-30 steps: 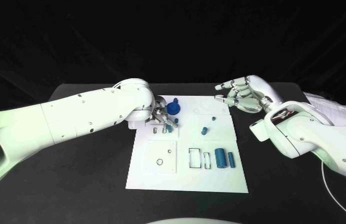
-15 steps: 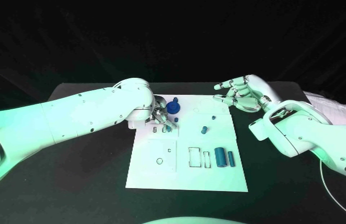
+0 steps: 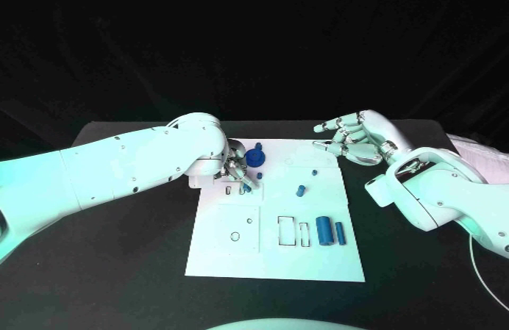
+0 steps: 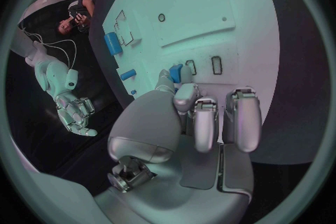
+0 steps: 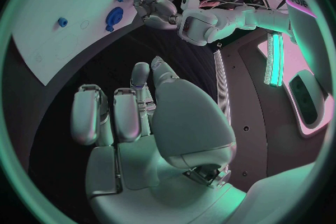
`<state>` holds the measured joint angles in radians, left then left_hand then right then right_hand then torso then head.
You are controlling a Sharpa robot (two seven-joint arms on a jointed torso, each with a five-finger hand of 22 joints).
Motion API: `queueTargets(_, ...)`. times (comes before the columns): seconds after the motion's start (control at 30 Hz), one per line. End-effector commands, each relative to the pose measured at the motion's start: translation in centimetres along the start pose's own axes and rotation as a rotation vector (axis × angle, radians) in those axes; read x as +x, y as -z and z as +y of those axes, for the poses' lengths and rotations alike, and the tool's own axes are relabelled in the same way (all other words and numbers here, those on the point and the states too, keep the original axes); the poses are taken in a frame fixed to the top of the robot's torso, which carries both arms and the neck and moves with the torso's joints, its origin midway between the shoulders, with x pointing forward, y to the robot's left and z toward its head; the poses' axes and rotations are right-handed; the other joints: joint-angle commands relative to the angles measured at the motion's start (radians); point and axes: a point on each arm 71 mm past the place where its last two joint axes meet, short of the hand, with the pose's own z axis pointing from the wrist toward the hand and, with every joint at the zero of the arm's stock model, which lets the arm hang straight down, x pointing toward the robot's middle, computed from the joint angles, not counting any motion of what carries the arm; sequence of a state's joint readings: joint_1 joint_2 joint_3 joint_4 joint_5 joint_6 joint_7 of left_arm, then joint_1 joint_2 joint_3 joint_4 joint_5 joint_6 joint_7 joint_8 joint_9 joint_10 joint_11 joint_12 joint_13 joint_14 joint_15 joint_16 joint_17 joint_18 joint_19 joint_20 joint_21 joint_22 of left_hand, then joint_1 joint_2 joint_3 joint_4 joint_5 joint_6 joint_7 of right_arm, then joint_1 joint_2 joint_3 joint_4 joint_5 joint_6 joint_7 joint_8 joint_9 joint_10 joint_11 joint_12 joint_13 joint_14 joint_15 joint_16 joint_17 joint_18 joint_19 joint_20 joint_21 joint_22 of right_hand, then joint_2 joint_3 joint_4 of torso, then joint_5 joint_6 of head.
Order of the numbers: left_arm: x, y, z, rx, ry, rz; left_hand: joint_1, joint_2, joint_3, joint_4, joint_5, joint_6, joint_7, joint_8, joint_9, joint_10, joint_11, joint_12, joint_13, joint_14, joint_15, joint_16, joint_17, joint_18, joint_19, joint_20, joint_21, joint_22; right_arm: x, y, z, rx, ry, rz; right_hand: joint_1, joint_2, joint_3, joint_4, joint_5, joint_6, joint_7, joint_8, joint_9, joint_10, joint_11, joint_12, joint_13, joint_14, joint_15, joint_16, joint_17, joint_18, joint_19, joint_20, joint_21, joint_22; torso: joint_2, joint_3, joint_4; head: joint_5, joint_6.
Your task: Assemble the parts on the task board
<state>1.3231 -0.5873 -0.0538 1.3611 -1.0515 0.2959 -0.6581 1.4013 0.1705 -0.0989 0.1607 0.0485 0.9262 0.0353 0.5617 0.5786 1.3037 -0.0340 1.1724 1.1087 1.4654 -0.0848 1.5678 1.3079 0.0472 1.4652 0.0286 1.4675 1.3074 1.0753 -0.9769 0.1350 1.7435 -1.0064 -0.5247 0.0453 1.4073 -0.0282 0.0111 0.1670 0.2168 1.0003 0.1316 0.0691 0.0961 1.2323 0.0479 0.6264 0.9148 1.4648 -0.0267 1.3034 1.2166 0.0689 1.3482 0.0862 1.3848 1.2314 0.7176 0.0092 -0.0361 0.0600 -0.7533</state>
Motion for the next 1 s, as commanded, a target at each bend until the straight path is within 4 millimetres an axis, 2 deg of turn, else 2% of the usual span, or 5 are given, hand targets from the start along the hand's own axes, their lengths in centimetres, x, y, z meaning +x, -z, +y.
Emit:
queueTargets(0.03,0.3,-0.1,0.1,0.009,0.035,0.004,0.071,0.021,0.114,-0.066,0.008,-0.009,0.006,-0.005,0.012,-0.012,0.005,-0.018,-0.010,0.105,-0.002,0.003,0.263,-0.004,0.001,-0.005,0.000,0.073,0.2,0.0,0.0,-0.008,0.010,0.017,0.007,0.001,-0.005,-0.002,0.003,-0.001,0.007,-0.002,0.001,-0.006,0.000,-0.006,-0.001,0.028,0.002,-0.003,-0.001,0.010,-0.008,0.000,-0.006,0.000,0.001,0.0001,-0.0008,-0.001,-0.001)
queueTargets(0.23,0.3,0.4,0.3,0.031,0.102,-0.006,0.006,-0.076,0.340,-0.070,0.007,-0.005,0.016,-0.017,0.039,-0.007,0.010,-0.033,-0.017,0.105,0.007,0.003,0.263,-0.004,0.001,0.003,-0.001,0.078,0.2,-0.1,-0.2,-0.003,0.012,0.016,0.007,0.002,-0.006,-0.001,0.004,0.000,0.007,-0.002,0.001,-0.007,0.000,-0.008,-0.003,0.028,0.002,-0.004,-0.002,0.010,-0.008,0.000,-0.007,-0.002,0.001,0.0005,0.0000,-0.002,-0.001)
queueTargets(0.3,0.3,0.6,0.4,0.036,0.117,-0.014,-0.079,-0.161,0.549,-0.065,0.004,0.001,0.021,-0.019,0.068,-0.001,0.007,-0.035,-0.015,0.105,0.012,0.003,0.263,-0.004,0.002,0.004,-0.001,0.081,0.1,-0.1,-0.3,0.000,0.013,0.014,0.007,0.002,-0.006,-0.001,0.004,0.000,0.007,-0.002,0.001,-0.007,0.000,-0.009,-0.004,0.028,0.002,-0.004,-0.002,0.011,-0.009,0.000,-0.008,-0.003,0.000,-0.0004,0.0009,-0.003,-0.001)
queueTargets(0.37,0.3,0.9,0.6,0.041,0.132,-0.025,-0.102,-0.187,0.594,-0.071,0.006,0.002,0.015,-0.016,0.079,0.001,0.012,-0.035,-0.014,0.105,0.009,0.003,0.263,-0.004,0.002,0.007,-0.002,0.082,0.1,-0.2,-0.4,0.003,0.015,0.012,0.007,0.002,-0.006,-0.001,0.004,0.000,0.007,-0.002,0.001,-0.007,0.000,-0.009,-0.004,0.028,0.002,-0.004,-0.002,0.011,-0.009,0.000,-0.008,-0.003,-0.001,0.0001,0.0018,-0.002,-0.002)
queueTargets(1.0,1.8,2.7,2.5,0.083,0.162,-0.252,-0.168,-0.231,0.691,-0.080,0.003,0.010,0.010,-0.006,0.113,0.016,0.010,-0.022,0.000,0.105,0.006,0.003,0.263,-0.009,0.016,0.006,0.010,0.105,-0.3,-0.2,-0.9,0.017,0.018,0.007,0.003,0.004,-0.008,0.003,0.004,0.001,0.008,-0.002,0.001,-0.007,0.001,-0.010,-0.007,0.028,0.002,-0.006,-0.003,0.010,-0.009,0.000,-0.008,-0.003,-0.001,0.0009,0.0087,0.002,-0.003)
